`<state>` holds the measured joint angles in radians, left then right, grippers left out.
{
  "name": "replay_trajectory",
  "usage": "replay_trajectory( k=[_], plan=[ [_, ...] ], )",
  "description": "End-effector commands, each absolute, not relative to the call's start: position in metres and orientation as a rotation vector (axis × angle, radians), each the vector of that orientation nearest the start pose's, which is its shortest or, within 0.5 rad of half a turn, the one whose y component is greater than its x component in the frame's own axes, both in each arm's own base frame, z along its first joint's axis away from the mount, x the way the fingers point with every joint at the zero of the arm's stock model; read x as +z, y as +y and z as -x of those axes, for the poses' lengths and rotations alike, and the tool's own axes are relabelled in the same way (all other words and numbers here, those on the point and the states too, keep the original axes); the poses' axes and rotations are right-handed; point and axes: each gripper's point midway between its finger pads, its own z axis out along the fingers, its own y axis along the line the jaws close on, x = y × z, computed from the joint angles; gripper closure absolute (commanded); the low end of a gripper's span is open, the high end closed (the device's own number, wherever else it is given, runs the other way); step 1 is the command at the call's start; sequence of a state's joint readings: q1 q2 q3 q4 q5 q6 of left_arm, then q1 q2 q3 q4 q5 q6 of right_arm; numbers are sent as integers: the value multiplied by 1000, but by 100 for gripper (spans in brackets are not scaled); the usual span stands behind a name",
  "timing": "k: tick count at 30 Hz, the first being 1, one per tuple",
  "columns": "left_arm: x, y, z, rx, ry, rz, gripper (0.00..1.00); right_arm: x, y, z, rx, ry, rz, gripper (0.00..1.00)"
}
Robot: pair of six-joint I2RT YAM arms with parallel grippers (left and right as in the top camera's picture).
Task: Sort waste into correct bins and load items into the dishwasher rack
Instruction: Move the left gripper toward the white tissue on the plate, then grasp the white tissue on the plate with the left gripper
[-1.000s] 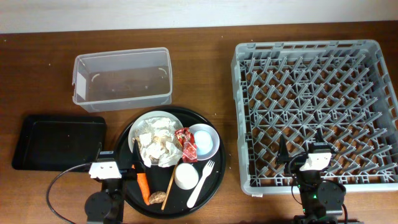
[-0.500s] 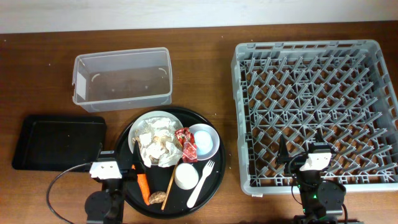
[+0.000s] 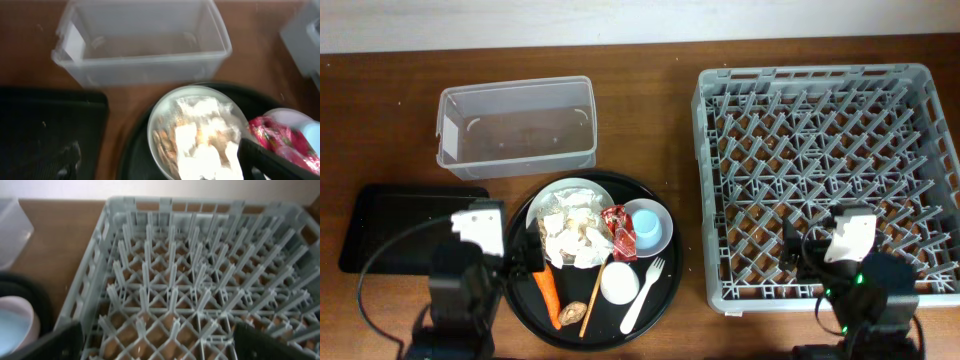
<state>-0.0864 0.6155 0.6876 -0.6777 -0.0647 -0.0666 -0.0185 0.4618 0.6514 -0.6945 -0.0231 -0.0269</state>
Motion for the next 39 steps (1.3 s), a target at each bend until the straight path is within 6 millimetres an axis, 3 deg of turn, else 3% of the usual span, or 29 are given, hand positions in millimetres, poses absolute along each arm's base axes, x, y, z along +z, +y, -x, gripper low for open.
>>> replay_trajectory(
  k=[1, 4, 10, 19, 22, 24, 25, 27, 29, 30, 32, 34, 39],
  plan=[
    [214, -28, -261, -113, 2316, -58, 1, 238, 0, -235, -3, 2176, 24, 2],
    [196, -42, -272, -201, 2476, -89, 1, 236, 5, -238, 33, 2334, 37, 2],
    [149, -59, -275, -332, 2673, -101, 1, 217, 19, -240, 140, 2452, 71, 2],
    [91, -60, -268, -350, 2922, -71, 2, 206, 18, -243, 138, 2504, 66, 2],
    [64, -60, -265, -354, 3028, -56, 9, 199, 18, -243, 141, 2537, 64, 2],
    [53, -60, -262, -355, 3074, -48, 23, 196, 18, -244, 141, 2549, 63, 2],
    [48, -60, -261, -354, 3093, -45, 35, 196, 18, -244, 141, 2553, 63, 2],
    [45, -60, -260, -356, 3103, -44, 59, 195, 17, -244, 139, 2554, 62, 2],
    [46, -60, -261, -362, 3098, -45, 91, 195, 17, -244, 139, 2554, 62, 2],
    [46, -61, -262, -366, 3095, -46, 99, 195, 17, -244, 139, 2554, 62, 2],
    [53, -61, -265, -365, 3089, -47, 99, 195, 17, -244, 138, 2554, 62, 2],
    [72, -60, -273, -346, 3069, -50, 99, 195, 17, -244, 138, 2554, 62, 2],
    [142, -59, -302, -319, 2938, -68, 99, 195, 17, -245, 138, 2554, 62, 2]
  ],
)
